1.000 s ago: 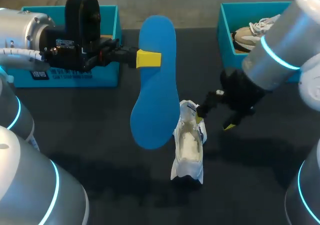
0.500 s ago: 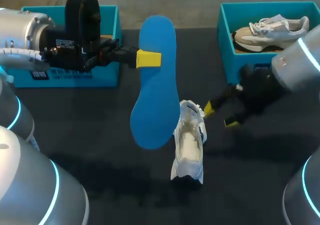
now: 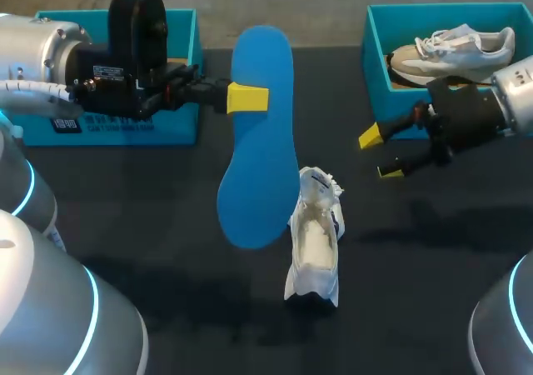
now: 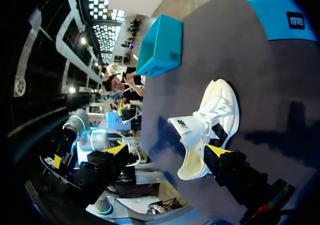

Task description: Take the shoe out of the shoebox, open the shoe tongue, remove and reinsert the insole, then place the shoe into the shoebox

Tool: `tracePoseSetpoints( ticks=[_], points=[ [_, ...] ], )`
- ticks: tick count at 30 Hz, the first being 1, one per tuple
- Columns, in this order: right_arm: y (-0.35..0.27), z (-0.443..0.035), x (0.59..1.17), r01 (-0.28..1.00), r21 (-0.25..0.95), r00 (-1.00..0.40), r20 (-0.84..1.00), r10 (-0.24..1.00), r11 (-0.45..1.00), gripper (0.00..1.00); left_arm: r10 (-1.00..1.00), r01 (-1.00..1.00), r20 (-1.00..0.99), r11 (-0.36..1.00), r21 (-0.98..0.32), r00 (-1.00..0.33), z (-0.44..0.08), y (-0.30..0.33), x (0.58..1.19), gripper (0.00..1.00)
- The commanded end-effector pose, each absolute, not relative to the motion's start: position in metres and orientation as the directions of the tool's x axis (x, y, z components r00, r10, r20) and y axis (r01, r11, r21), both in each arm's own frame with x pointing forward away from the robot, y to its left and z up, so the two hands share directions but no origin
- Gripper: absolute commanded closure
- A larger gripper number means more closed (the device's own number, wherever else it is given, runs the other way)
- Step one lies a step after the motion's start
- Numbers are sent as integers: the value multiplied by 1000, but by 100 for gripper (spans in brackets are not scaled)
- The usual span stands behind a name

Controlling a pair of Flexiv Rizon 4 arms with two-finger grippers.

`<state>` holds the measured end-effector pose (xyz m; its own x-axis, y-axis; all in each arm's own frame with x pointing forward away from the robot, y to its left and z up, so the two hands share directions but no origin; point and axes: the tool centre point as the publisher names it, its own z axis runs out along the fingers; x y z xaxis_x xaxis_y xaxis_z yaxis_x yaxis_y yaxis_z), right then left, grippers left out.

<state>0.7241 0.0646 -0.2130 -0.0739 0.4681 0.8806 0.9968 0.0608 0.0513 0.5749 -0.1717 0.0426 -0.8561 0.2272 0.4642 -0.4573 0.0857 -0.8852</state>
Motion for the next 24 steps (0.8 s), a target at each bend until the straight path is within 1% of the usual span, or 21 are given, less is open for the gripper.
tracePoseSetpoints(
  ticks=[1, 10, 12, 20, 24],
  points=[
    [64, -207, 722, 999, 34, -44, 896, 441, 32, 0, 228, -457, 464, 84, -885, -856, 42, -172, 575, 100],
    [65, -188, 724, 999, 18, -30, 949, 314, 42, 0, 228, -457, 464, 84, -885, -856, 42, -172, 575, 100],
    [66, -187, 724, 999, 13, -26, 950, 313, 42, 0, 228, -457, 464, 84, -885, -856, 42, -172, 575, 100],
    [68, -182, 727, 998, -30, 17, 977, 214, 59, 0, 228, -457, 464, 84, -885, -856, 42, -172, 575, 100],
    [68, -182, 727, 998, -30, 17, 977, 214, 59, 0, 213, -432, 440, 84, -898, -872, 41, -171, 577, 100]
  ],
)
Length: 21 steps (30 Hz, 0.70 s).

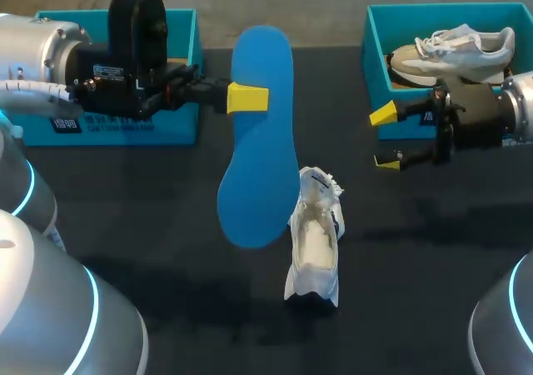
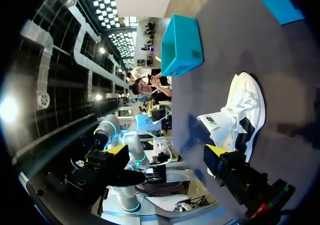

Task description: Take the shoe out of the shoebox, open the shoe tongue, remove and reinsert the insole, then place the shoe into the shoebox

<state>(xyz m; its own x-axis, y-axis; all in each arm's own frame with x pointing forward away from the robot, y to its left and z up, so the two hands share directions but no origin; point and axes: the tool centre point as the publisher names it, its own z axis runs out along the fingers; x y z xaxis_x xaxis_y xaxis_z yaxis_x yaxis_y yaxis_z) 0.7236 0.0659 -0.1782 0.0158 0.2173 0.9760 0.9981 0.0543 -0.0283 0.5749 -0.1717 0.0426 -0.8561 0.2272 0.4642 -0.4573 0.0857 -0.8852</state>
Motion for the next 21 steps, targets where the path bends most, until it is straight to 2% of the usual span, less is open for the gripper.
tracePoseSetpoints(
  ticks=[1, 6, 11, 13, 14, 16, 21],
  points=[
    [68, -182, 727, 998, -30, 17, 977, 214, 59, 0, 196, -399, 406, 79, -914, -892, 41, -169, 579, 100],
    [68, -182, 727, 998, -30, 17, 977, 214, 59, 0, 175, -199, 206, 56, -978, -963, 44, -156, 592, 100],
    [68, -182, 727, 998, -30, 17, 977, 214, 59, 0, 175, 115, -97, 97, -989, -980, 47, -147, 599, 100],
    [68, -182, 727, 998, -30, 17, 977, 214, 59, 0, 209, 280, -251, 122, -952, -945, 42, -147, 599, 100],
    [68, -182, 727, 998, -30, 17, 977, 214, 59, 0, 190, 365, -330, 194, -911, -925, 38, -148, 601, 100],
    [68, -182, 727, 998, -30, 17, 977, 214, 59, 0, 143, 556, -553, 420, -717, -821, 26, -152, 605, 100],
    [68, -182, 727, 998, -30, 17, 977, 214, 59, 0, 143, 556, -553, 420, -717, -821, 26, -152, 605, 100]
  ],
)
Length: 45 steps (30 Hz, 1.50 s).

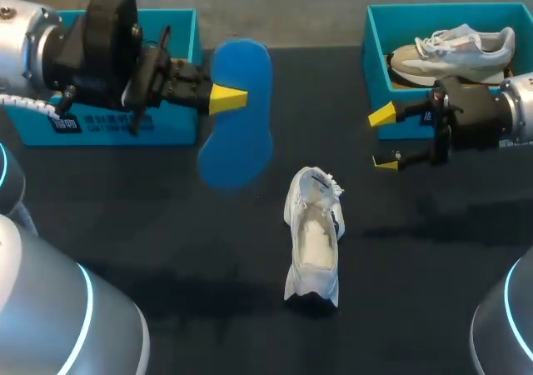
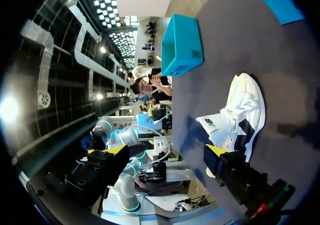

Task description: Take the shoe out of the shoebox, open the shoe tongue, remove and reinsert the insole, then place the shoe into the shoebox

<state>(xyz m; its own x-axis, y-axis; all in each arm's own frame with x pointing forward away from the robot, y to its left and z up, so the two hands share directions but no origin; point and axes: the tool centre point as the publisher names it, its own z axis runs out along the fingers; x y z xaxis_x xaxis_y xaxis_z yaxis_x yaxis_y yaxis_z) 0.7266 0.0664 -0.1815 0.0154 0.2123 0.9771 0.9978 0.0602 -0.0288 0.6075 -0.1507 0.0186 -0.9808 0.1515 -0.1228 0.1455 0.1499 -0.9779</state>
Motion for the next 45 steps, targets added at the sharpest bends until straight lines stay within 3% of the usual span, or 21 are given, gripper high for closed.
tracePoseSetpoints(
  ticks=[1, 8, 13, 24, 38, 40, 41, 45],
  points=[
    [68, -182, 727, 998, -30, 17, 977, 214, 59, 0, 143, 556, -553, 420, -717, -821, 26, -152, 605, 100],
    [68, -182, 727, 998, -30, 17, 977, 214, 59, 0, 143, 556, -553, 420, -717, -821, 26, -152, 605, 100],
    [68, -182, 727, 998, -30, 17, 977, 214, 59, 0, 155, 752, -789, 453, -478, -595, 8, -151, 628, 100],
    [68, -182, 727, 998, -30, 17, 977, 214, 59, 0, 102, 955, -982, 267, -127, -159, -16, -154, 634, 100],
    [68, -182, 727, 998, -30, 17, 977, 214, 59, 0, 102, 955, -982, 267, -127, -159, -16, -154, 634, 100],
    [68, -182, 727, 998, -30, 17, 977, 214, 59, 0, 68, 977, -994, 202, -73, -88, -23, -153, 635, 100],
    [68, -182, 727, 998, -30, 17, 977, 214, 59, 0, 95, 969, -991, 235, -74, -98, -30, -153, 640, 100],
    [68, -182, 727, 998, -30, 17, 977, 214, 59, 0, -65, 990, -998, 137, -10, -1, -53, -145, 652, 100]
  ],
)
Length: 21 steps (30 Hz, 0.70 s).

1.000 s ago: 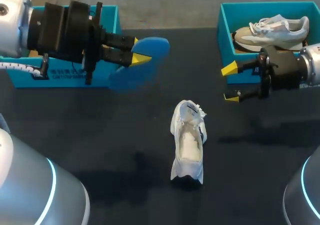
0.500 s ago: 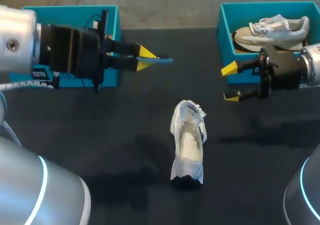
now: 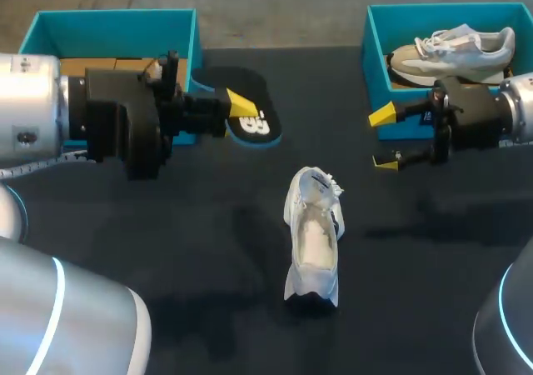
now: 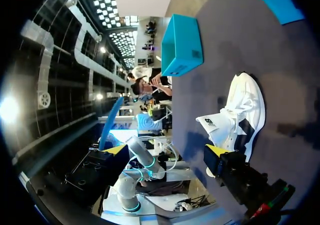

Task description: Take the shoe out of the shoebox, open the shoe tongue, remove and reinsert the insole, then place the shoe into the shoebox

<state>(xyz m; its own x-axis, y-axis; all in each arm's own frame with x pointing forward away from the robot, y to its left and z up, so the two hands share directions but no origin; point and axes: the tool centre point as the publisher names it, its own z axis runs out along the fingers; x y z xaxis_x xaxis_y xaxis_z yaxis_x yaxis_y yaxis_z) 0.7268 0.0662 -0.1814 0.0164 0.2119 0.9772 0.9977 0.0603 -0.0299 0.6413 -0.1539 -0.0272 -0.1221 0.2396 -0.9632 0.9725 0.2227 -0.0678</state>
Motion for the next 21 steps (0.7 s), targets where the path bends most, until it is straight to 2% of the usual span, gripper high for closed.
tracePoseSetpoints(
  ticks=[1, 14, 21],
  points=[
    [68, -182, 727, 998, -30, 17, 977, 214, 59, 0, -67, 988, -998, 151, -15, -5, -59, -142, 656, 100],
    [68, -182, 727, 998, -30, 17, 977, 214, 59, 0, -189, 984, -971, 122, 127, 149, -85, -142, 681, 100],
    [68, -182, 727, 998, -30, 17, 977, 214, 59, 0, -149, 981, -975, 125, 149, 167, -93, -146, 687, 100]
  ],
)
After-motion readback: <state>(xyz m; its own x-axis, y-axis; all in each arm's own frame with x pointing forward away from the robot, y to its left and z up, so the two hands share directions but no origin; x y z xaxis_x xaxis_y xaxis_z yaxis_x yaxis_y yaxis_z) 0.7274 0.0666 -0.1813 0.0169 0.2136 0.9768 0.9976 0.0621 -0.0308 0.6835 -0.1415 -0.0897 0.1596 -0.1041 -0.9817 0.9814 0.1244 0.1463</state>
